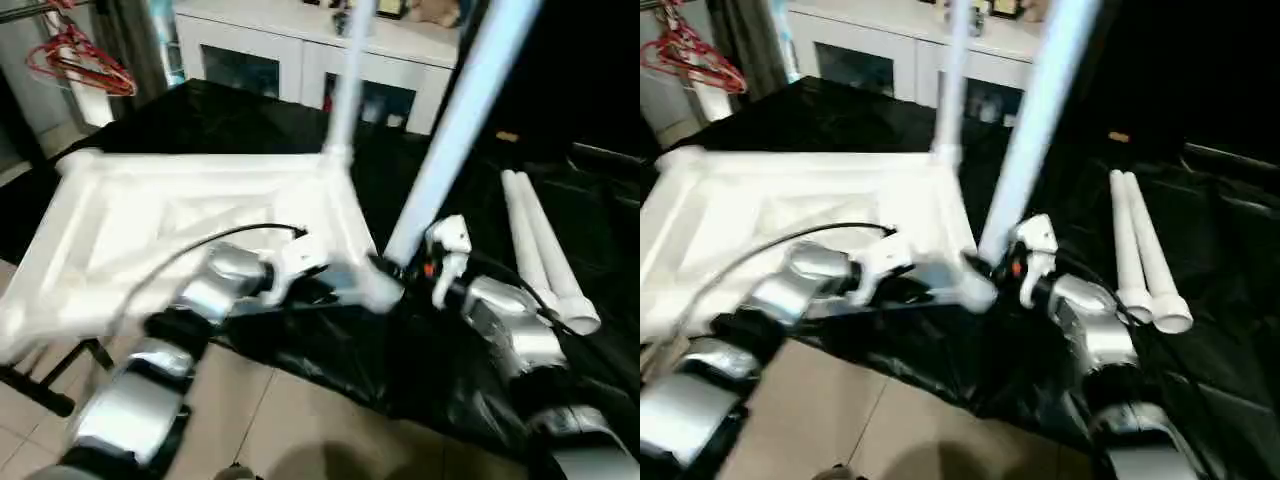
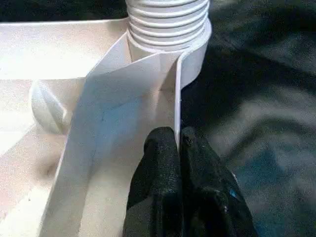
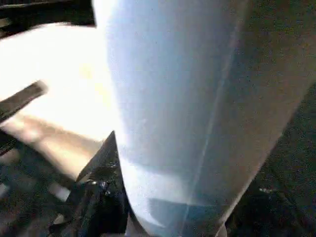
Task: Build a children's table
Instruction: Insert table leg to table base
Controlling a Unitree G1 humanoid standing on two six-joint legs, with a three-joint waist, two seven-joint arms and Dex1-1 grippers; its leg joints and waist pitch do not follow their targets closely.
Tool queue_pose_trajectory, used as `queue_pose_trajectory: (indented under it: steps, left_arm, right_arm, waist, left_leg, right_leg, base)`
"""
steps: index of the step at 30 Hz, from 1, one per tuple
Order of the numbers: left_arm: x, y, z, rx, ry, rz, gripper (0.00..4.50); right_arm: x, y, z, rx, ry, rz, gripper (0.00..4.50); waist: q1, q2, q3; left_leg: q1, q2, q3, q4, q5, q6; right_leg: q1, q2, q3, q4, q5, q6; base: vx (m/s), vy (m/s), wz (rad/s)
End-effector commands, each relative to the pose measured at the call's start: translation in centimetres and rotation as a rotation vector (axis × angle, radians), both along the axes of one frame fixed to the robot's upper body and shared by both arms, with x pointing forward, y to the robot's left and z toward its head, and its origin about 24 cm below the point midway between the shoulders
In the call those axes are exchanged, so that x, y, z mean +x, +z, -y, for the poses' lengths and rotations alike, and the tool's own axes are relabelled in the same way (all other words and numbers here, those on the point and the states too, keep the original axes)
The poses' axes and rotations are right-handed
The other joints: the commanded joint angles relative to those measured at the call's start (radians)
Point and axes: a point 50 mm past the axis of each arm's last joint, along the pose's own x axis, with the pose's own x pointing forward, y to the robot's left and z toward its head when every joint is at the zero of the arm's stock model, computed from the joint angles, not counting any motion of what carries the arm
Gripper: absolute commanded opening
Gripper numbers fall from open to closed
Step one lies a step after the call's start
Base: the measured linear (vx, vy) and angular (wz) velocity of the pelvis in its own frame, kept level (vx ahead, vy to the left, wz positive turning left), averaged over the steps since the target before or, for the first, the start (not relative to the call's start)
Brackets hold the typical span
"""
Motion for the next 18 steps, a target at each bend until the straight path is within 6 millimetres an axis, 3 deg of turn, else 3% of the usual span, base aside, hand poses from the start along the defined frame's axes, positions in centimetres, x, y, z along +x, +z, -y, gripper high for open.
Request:
queue_pose_trajectory:
  steps: [1, 2, 3, 4, 5, 6, 7, 8, 9, 10, 11, 12, 13, 14, 15, 17, 18]
  left_arm:
    - [1.7, 2.2, 1.2, -0.057, 0.165, 0.092, 0.0]
    - [1.8, 2.2, 1.4, -0.06, 0.168, 0.092, 0.0]
    - [1.7, 2.2, 2.3, -0.07, 0.173, 0.094, 0.0]
    - [1.5, 2.1, 2.8, -0.069, 0.164, 0.099, 0.0]
    - [1.5, 2.1, 2.8, -0.069, 0.164, 0.099, 0.0]
    - [1.4, 2.0, 3.4, -0.059, 0.152, 0.112, 0.0]
    - [1.4, 2.0, 3.4, -0.059, 0.152, 0.112, 0.0]
    - [1.3, 1.9, 3.7, -0.056, 0.148, 0.115, 0.0]
    - [1.3, 1.8, 3.9, -0.05, 0.152, 0.116, 0.0]
    - [1.3, 1.9, 3.9, -0.038, 0.142, 0.121, 0.0]
    - [1.3, 1.9, 3.9, -0.037, 0.14, 0.122, 0.0]
    - [1.3, 1.9, 3.9, -0.033, 0.139, 0.123, 0.0]
    - [1.3, 1.9, 3.8, -0.029, 0.137, 0.125, 0.0]
    - [1.4, 1.9, 3.7, -0.022, 0.134, 0.131, 0.0]
    - [1.4, 1.9, 3.6, -0.018, 0.132, 0.133, 0.0]
    - [1.4, 2.0, 3.4, -0.016, 0.122, 0.137, 0.0]
    - [1.3, 1.9, 3.3, -0.014, 0.114, 0.135, 0.0]
  right_arm:
    - [-1.1, -4.0, 0.0, -0.022, -0.13, -0.205, 1.91]
    - [-1.1, -4.1, 0.0, -0.021, -0.137, -0.208, 1.91]
    - [-0.8, -4.2, -0.3, -0.009, -0.185, -0.227, 1.91]
    - [-0.6, -4.2, -0.5, -0.009, -0.194, -0.232, 1.91]
    - [-0.6, -4.2, -0.5, -0.009, -0.194, -0.232, 1.91]
    - [-0.4, -4.3, -0.9, -0.022, -0.197, -0.235, 1.91]
    - [-0.4, -4.3, -0.9, -0.022, -0.197, -0.235, 1.91]
    - [-0.3, -4.3, -1.3, -0.037, -0.192, -0.235, 1.91]
    - [-0.1, -4.3, -1.5, -0.049, -0.193, -0.234, 1.91]
    - [-0.1, -4.3, -1.7, -0.064, -0.182, -0.229, 1.91]
    - [0.0, -4.3, -1.8, -0.066, -0.18, -0.228, 1.91]
    - [0.0, -4.3, -1.8, -0.069, -0.177, -0.228, 1.91]
    - [0.0, -4.3, -1.8, -0.072, -0.172, -0.227, 1.91]
    - [0.0, -4.2, -1.9, -0.083, -0.16, -0.224, 1.91]
    - [0.0, -4.2, -2.0, -0.093, -0.151, -0.22, 1.91]
    - [0.0, -4.2, -2.0, -0.1, -0.136, -0.216, 1.91]
    - [0.1, -4.1, -2.0, -0.105, -0.13, -0.211, 1.91]
  waist:
    - [-0.022, 0.016, -0.044]
    - [-0.024, 0.022, -0.044]
    - [-0.026, 0.048, -0.036]
    - [-0.021, 0.055, -0.035]
    - [-0.009, 0.047, -0.034]
    - [0.014, 0.034, -0.033]
    - [0.013, -0.03, -0.038]
    - [0.015, -0.033, -0.04]
    - [0.029, -0.024, -0.041]
    - [0.045, -0.006, -0.063]
    - [0.043, -0.003, -0.067]
    - [0.031, 0.005, -0.067]
    - [0.026, 0.01, -0.067]
    - [0.021, 0.009, -0.066]
    - [0.021, 0.005, -0.061]
    - [0.022, 0.004, -0.06]
    - [0.021, -0.003, -0.059]
  left_leg:
    - [0.049, 0.075, -0.05, -0.08, -0.61, -0.056]
    - [0.049, 0.081, -0.053, -0.084, -0.642, -0.059]
    - [0.01, 0.116, -0.06, -0.146, -0.805, -0.084]
    - [-0.011, 0.126, -0.051, -0.181, -0.864, -0.099]
    - [-0.037, 0.133, -0.037, -0.216, -0.906, -0.103]
    - [-0.015, 0.095, 0.021, -0.23, -0.899, -0.105]
    - [0.102, 0.03, 0.007, -0.048, -0.662, -0.093]
    - [0.11, 0.015, 0.005, 0.04, -0.469, -0.042]
    - [0.003, 0.025, -0.021, 0.013, -0.205, 0.018]
    - [-0.035, 0.036, -0.031, -0.054, -0.072, 0.005]
    - [-0.013, 0.047, -0.028, -0.064, -0.083, 0.003]
    - [0.001, 0.057, -0.026, -0.067, -0.134, 0.009]
    - [0.001, 0.06, -0.025, -0.07, -0.165, 0.005]
    - [-0.007, 0.059, -0.023, -0.076, -0.227, -0.004]
    - [0.005, 0.056, -0.017, -0.074, -0.27, -0.008]
    - [0.006, 0.055, -0.016, -0.076, -0.287, -0.009]
    - [0.007, 0.058, -0.016, -0.079, -0.291, -0.009]
  right_leg:
    - [0.012, -0.111, 0.019, -0.133, -0.652, -0.04]
    - [0.017, -0.107, 0.008, -0.129, -0.623, -0.039]
    - [0.053, -0.083, 0.012, -0.051, -0.491, -0.052]
    - [0.068, -0.063, 0.021, 0.014, -0.397, -0.068]
    - [0.081, -0.045, 0.03, 0.089, -0.3, -0.08]
    - [0.047, -0.022, 0.05, 0.113, -0.243, -0.089]
    - [-0.079, -0.122, 0.1, -0.086, -0.724, -0.057]
    - [-0.086, -0.174, 0.113, -0.133, -0.883, -0.052]
    - [0.023, -0.195, 0.148, -0.108, -0.891, -0.041]
    - [0.052, -0.132, 0.105, -0.058, -0.619, -0.043]
    - [0.026, -0.106, 0.097, -0.047, -0.471, -0.062]
    - [0.012, -0.089, 0.093, -0.027, -0.275, -0.128]
    - [0.015, -0.091, 0.094, -0.023, -0.226, -0.159]
    - [0.029, -0.094, 0.089, -0.03, -0.234, -0.175]
    - [0.022, -0.097, 0.091, -0.041, -0.288, -0.172]
    - [0.023, -0.098, 0.091, -0.047, -0.342, -0.159]
    - [0.022, -0.098, 0.091, -0.051, -0.37, -0.148]
  base:
    - [0.0, 0.0, 0.0]
    - [-0.036, 0.056, -0.04]
    - [0.0, 0.0, 0.0]
    - [0.0, 0.0, 0.0]
    - [-0.069, 0.025, 0.05]
    - [-0.027, -0.048, 0.23]
    - [-0.027, -0.048, 0.23]
    - [0.114, -0.106, 0.13]
    - [0.168, -0.056, -0.3]
    - [0.168, -0.056, -0.3]
    - [0.088, -0.012, -0.21]
    - [0.0, 0.0, 0.0]
    - [0.0, 0.0, 0.0]
    - [0.0, 0.0, 0.0]
    - [0.0, 0.0, 0.0]
    - [0.0, 0.0, 0.0]
    - [0.0, 0.0, 0.0]
